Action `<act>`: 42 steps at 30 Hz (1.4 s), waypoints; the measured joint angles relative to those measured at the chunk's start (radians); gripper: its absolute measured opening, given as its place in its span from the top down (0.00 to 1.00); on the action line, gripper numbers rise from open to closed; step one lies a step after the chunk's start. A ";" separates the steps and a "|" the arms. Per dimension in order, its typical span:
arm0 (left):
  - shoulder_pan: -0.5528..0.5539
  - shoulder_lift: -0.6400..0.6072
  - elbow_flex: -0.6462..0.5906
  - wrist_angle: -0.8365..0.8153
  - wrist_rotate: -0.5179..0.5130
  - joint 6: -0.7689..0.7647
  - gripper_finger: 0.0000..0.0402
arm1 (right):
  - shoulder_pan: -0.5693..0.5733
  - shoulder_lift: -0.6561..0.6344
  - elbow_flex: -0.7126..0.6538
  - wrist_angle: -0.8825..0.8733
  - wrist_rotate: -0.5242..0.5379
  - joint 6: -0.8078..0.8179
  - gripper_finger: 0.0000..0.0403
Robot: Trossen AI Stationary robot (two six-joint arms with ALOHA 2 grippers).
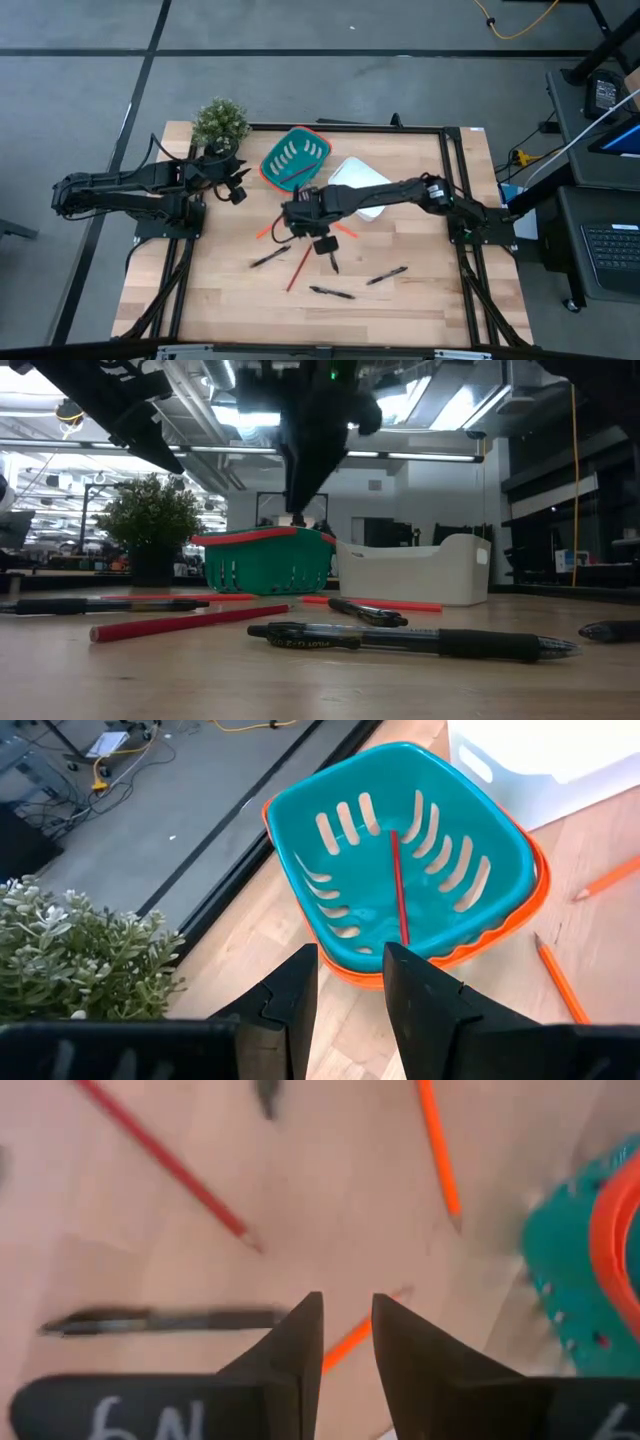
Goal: Sort pens & pencils
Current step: Adjust the left orange pencil
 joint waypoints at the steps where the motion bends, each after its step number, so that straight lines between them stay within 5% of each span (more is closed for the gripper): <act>1: 0.000 0.000 0.000 -0.001 0.000 0.000 0.73 | -0.009 0.000 -0.015 0.004 0.005 0.018 0.78; 9: 0.000 0.000 0.000 -0.011 0.000 0.000 0.73 | -0.082 0.000 -0.092 0.030 0.008 0.230 0.78; 17: 0.000 0.000 0.000 -0.011 0.000 0.001 0.73 | -0.106 0.000 -0.171 0.028 -0.103 0.389 0.78; 42: 0.000 0.000 0.000 -0.011 -0.006 0.007 0.73 | -0.133 0.032 -0.187 0.052 -0.183 0.385 0.77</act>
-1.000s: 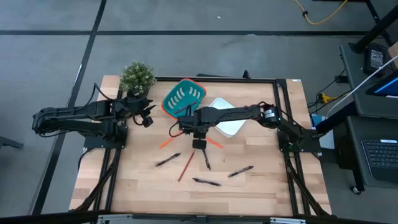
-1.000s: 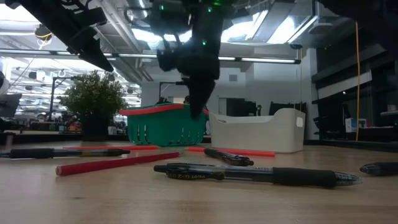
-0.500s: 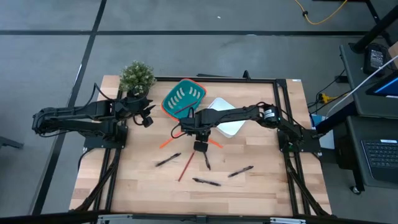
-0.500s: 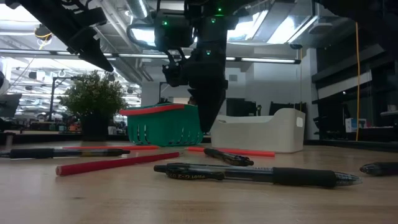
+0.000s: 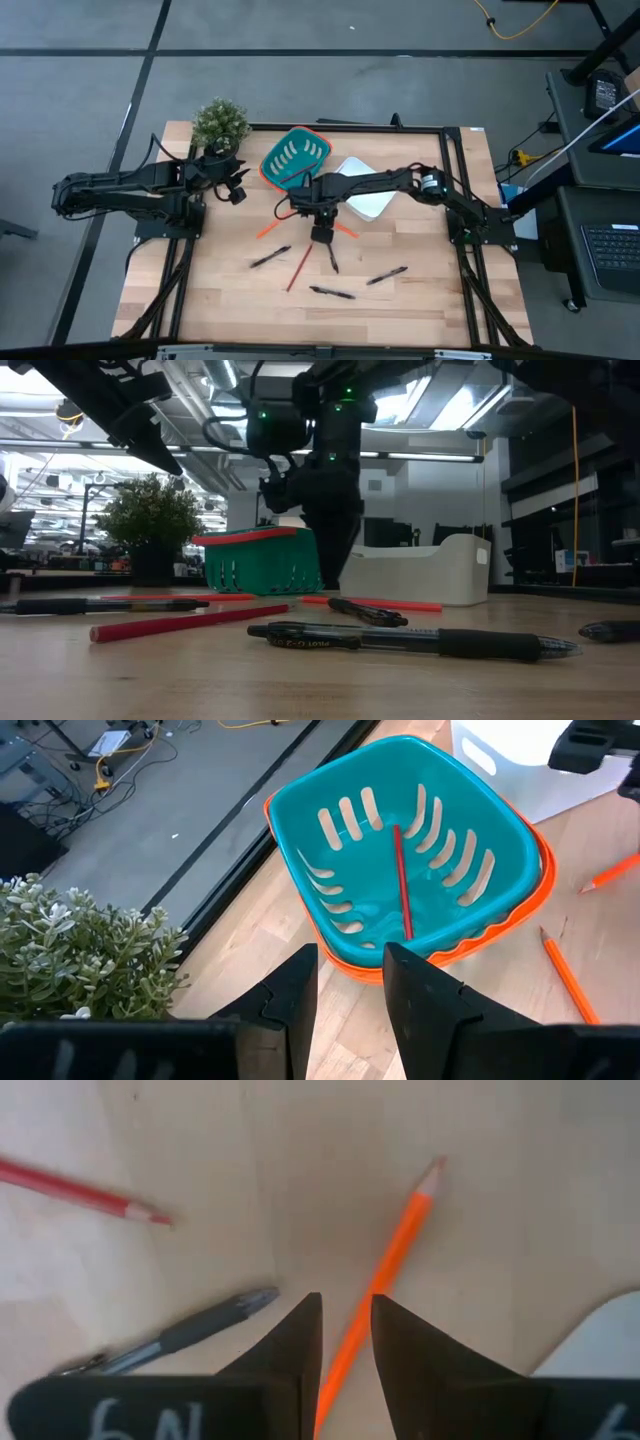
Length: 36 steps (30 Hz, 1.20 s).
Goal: Sort pens & pencils
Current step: Adjust the left orange pencil
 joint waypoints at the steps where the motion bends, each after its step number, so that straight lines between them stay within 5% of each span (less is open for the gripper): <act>1: 0.000 0.000 0.000 0.000 0.000 0.000 0.73 | -0.004 0.000 0.000 0.000 0.000 0.000 0.77; 36: 0.000 0.000 0.000 0.000 0.000 0.000 0.73 | -0.028 0.002 -0.071 0.044 -0.108 0.010 0.77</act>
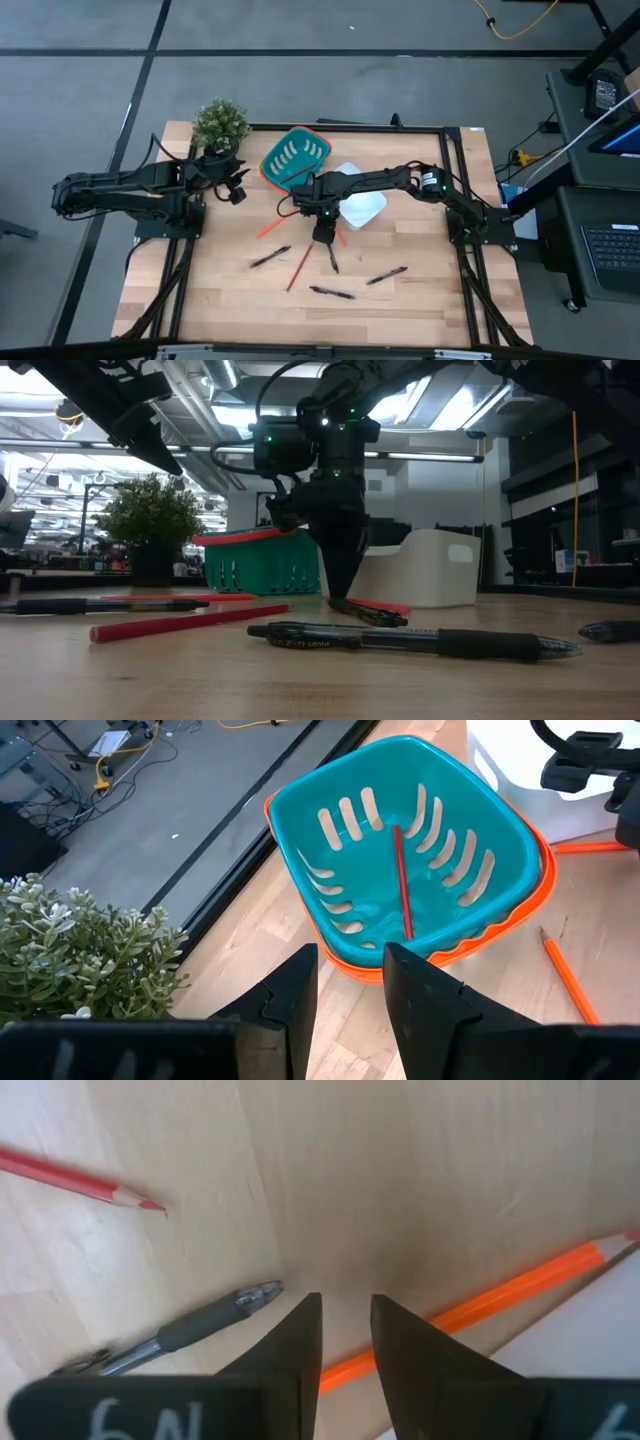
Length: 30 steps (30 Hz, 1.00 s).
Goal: Sort pens & pencils
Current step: Adjust the left orange pencil
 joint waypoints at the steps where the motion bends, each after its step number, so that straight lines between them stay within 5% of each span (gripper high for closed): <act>1: 0.000 0.000 0.000 0.000 0.000 0.000 0.73 | 0.000 0.000 0.000 0.000 0.002 0.000 0.77; 22: 0.000 0.000 0.000 0.000 0.000 0.000 0.73 | 0.070 -0.013 0.203 -0.173 0.260 0.009 0.78; 30: 0.000 0.000 0.000 0.000 0.000 0.000 0.73 | 0.133 -0.013 0.196 -0.169 0.261 0.025 0.78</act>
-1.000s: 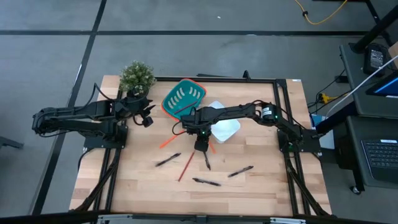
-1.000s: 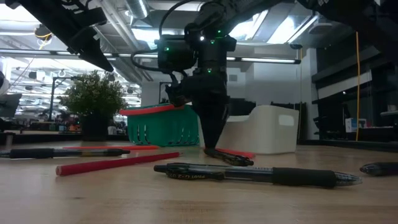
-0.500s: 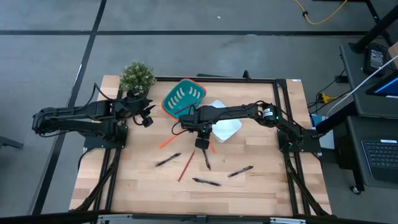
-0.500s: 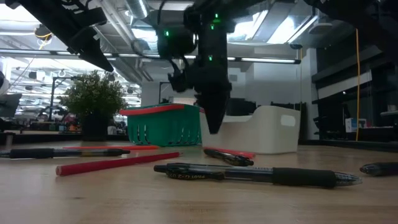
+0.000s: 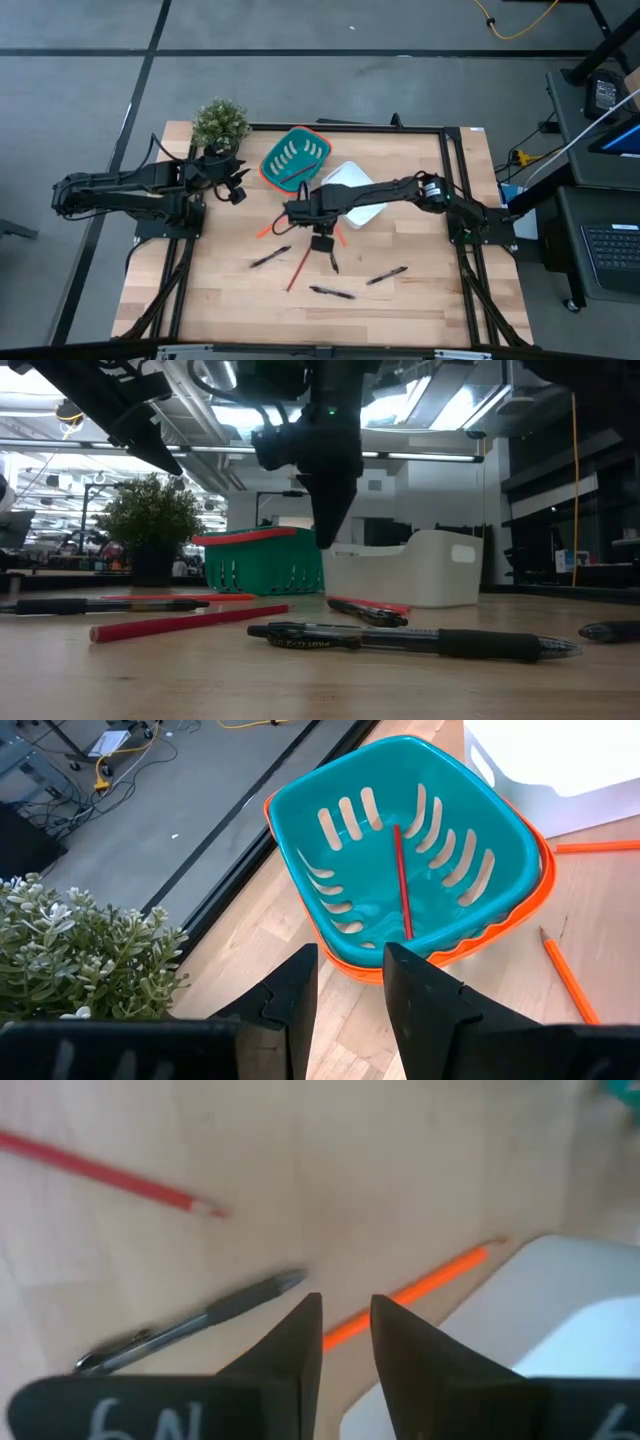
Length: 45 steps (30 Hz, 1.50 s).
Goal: Sort pens & pencils
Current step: Adjust the left orange pencil
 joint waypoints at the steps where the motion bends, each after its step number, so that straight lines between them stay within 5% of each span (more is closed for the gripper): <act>1: 0.000 0.000 0.000 0.000 0.000 0.000 0.73 | 0.007 0.000 -0.008 0.002 0.000 0.004 0.78; 34: 0.000 0.000 0.000 -0.007 0.001 -0.004 0.73 | 0.046 0.000 -0.058 -0.136 0.011 0.154 0.78; 45: 0.000 0.000 0.000 -0.007 0.001 -0.006 0.73 | 0.070 0.000 -0.058 -0.126 0.014 0.130 0.98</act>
